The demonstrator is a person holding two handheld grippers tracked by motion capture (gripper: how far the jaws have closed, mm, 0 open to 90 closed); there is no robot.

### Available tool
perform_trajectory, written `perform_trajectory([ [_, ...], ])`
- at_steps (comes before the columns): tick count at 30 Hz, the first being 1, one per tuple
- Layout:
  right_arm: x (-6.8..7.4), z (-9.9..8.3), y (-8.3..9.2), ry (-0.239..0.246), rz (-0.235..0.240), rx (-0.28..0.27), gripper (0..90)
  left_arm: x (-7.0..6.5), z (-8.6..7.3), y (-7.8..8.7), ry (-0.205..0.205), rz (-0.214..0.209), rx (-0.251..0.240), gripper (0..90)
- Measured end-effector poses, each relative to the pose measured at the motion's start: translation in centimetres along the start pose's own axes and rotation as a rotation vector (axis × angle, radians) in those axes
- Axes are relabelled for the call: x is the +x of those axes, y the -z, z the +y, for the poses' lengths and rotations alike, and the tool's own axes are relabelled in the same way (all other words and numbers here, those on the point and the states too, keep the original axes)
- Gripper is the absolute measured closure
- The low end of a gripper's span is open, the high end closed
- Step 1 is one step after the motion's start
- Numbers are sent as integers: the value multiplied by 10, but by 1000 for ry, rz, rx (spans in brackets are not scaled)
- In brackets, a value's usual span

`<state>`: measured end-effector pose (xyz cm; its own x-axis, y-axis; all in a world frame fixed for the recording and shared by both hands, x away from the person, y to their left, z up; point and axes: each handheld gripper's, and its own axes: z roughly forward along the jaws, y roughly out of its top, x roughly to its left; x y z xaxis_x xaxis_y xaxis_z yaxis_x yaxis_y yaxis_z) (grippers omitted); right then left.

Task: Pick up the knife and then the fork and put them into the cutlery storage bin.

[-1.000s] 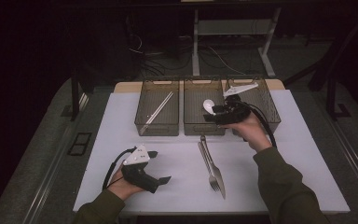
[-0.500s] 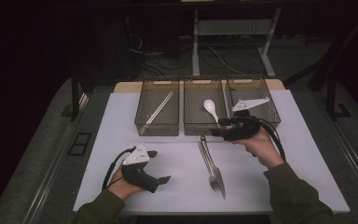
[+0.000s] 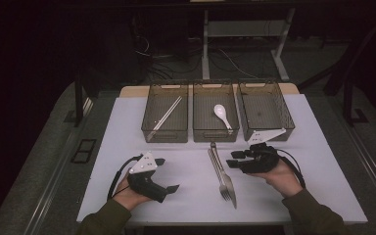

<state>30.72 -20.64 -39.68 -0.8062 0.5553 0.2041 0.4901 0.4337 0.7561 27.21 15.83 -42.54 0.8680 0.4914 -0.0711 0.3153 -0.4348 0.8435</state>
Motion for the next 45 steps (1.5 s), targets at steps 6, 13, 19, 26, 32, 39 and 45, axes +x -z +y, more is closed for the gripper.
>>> perform_trajectory([
  [6,12,-18,-2,19,21,43,718,0,0,1,-13,-2,6,0],
  [13,24,-31,-9,50,43,90,830,0,1,0,-16,-2,14,0],
  [19,30,-30,-24,80,55,124,894,-1,1,0,-16,-4,8,0],
  [26,35,-32,-39,117,29,192,895,-1,1,-1,-13,-5,8,0],
  [32,39,-34,-42,132,22,217,896,-1,1,-1,-12,-4,8,0],
  [39,40,-34,-40,141,-7,232,897,-2,1,-1,-13,-4,8,0],
  [45,37,-35,-36,135,-18,240,897,-1,1,0,-13,-2,6,0],
])
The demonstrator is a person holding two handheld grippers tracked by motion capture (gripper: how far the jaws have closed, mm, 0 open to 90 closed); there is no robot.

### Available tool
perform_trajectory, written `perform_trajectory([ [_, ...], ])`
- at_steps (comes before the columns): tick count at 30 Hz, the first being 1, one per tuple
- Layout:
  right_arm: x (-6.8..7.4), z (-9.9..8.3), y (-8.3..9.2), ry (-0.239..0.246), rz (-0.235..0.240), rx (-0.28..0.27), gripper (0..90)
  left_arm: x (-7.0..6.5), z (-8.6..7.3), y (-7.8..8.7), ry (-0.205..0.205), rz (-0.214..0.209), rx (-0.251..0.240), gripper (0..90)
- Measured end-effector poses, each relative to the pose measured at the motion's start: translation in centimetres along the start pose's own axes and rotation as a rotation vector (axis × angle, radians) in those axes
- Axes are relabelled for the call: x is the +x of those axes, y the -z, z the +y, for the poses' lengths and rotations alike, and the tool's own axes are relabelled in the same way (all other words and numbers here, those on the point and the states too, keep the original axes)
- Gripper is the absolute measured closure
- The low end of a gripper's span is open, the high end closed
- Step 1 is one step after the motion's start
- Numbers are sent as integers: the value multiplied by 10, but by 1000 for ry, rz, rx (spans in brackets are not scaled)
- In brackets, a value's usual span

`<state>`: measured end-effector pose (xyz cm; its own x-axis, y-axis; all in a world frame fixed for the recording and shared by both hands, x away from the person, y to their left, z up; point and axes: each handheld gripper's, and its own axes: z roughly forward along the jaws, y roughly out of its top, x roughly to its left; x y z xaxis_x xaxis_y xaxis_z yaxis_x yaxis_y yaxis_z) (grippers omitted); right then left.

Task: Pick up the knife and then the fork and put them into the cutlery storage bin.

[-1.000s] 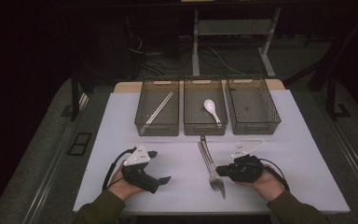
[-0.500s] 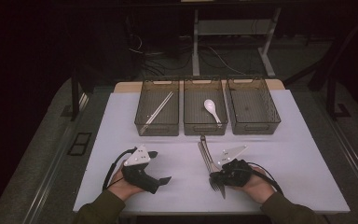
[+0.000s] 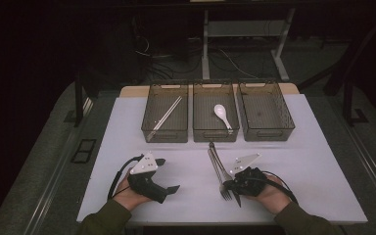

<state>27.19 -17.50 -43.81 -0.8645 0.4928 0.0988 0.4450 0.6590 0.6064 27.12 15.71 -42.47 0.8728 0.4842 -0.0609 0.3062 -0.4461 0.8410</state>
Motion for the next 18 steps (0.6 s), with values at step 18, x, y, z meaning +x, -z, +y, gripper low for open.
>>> perform_trajectory([
  [18,-27,-17,22,-38,-122,33,897,0,0,1,-4,1,0,0],
])
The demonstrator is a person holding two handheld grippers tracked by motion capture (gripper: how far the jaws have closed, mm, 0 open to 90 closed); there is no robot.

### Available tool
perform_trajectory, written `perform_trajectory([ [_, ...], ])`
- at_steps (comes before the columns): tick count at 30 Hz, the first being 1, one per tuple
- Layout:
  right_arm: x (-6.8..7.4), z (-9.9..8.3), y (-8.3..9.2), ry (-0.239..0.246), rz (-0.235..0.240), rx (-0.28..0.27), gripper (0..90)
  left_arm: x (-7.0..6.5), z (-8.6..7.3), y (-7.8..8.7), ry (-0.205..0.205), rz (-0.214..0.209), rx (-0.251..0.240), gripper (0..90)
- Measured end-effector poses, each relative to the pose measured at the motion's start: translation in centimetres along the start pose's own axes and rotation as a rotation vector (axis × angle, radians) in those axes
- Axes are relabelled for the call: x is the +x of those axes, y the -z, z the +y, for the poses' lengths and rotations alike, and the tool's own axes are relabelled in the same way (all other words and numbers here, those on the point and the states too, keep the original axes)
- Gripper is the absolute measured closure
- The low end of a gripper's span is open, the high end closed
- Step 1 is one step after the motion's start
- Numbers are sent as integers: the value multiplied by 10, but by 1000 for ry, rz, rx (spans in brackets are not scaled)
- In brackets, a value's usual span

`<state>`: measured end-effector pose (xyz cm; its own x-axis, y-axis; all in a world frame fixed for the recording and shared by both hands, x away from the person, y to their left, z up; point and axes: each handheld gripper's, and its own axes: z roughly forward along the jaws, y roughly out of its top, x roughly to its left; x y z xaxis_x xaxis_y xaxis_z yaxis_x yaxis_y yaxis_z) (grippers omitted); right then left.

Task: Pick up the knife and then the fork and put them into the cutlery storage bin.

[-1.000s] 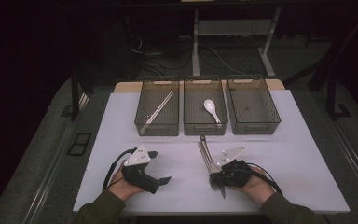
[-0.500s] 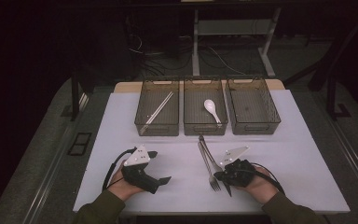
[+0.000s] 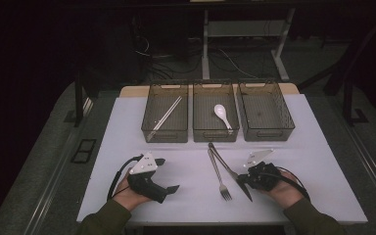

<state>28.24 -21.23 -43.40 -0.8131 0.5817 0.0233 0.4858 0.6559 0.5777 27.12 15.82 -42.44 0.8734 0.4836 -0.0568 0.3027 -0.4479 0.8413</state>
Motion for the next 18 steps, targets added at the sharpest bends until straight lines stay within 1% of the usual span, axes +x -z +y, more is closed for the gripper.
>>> perform_trajectory([
  [3,-1,0,5,-15,9,-22,897,0,0,0,0,0,1,0],
  [6,3,1,4,-6,33,-31,897,0,0,0,3,0,2,0],
  [8,5,2,4,-10,46,-32,897,0,-1,0,4,1,3,0],
  [10,8,3,3,-4,70,-40,897,1,-1,0,3,1,4,0],
  [12,15,5,0,10,87,-29,897,2,-1,1,-3,-1,10,0],
  [13,18,5,-2,17,89,-18,897,1,-1,0,6,-1,6,0],
  [14,20,5,-4,26,91,-5,897,2,-1,1,-6,-5,14,0],
  [16,22,5,-7,37,79,14,897,1,-2,0,0,-6,15,0],
  [17,21,5,-7,34,81,13,897,1,-2,0,0,-7,14,0],
  [18,21,5,-6,39,71,17,897,2,-3,0,-2,-10,13,0],
])
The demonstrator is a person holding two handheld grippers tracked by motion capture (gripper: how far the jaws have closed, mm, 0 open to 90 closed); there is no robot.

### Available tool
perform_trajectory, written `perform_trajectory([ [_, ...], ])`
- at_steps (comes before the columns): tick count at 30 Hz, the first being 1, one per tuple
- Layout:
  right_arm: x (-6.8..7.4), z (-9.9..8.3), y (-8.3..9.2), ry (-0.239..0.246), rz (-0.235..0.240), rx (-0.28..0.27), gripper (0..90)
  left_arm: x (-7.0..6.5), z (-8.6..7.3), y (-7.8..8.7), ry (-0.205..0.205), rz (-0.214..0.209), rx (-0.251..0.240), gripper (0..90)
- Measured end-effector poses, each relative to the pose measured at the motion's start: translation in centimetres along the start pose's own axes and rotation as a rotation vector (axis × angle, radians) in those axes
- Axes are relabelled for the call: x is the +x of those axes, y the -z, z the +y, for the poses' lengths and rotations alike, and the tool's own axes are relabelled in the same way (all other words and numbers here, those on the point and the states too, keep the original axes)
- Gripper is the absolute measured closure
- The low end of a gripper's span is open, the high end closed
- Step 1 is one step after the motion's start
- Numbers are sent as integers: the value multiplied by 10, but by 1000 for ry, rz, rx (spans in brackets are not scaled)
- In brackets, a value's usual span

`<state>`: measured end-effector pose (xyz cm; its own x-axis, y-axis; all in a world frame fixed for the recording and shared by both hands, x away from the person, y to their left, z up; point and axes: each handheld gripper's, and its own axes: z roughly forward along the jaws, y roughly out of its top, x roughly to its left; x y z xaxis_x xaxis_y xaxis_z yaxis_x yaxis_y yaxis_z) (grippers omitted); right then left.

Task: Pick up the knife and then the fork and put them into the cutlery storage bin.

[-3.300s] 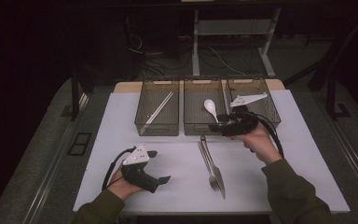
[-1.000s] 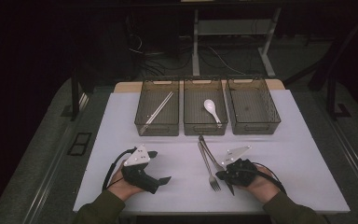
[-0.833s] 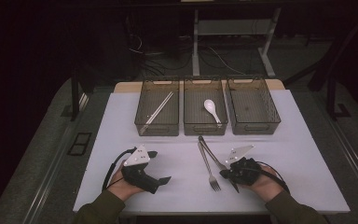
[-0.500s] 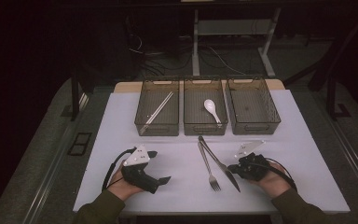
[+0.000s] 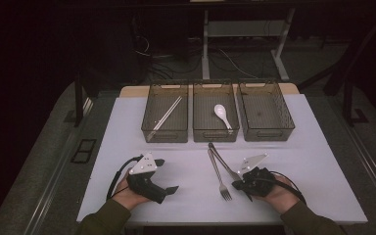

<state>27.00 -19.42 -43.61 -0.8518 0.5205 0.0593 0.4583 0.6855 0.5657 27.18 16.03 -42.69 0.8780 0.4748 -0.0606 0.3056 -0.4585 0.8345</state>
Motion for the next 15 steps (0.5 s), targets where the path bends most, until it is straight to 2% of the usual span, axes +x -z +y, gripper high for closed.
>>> perform_trajectory([
  [5,-4,-2,2,2,-27,6,897,2,-1,2,0,2,-4,0],
  [9,-9,-4,4,-4,-47,10,897,2,-1,2,21,-2,-21,0],
  [15,-20,-7,8,-29,-81,16,897,2,-1,0,31,-8,-32,0],
])
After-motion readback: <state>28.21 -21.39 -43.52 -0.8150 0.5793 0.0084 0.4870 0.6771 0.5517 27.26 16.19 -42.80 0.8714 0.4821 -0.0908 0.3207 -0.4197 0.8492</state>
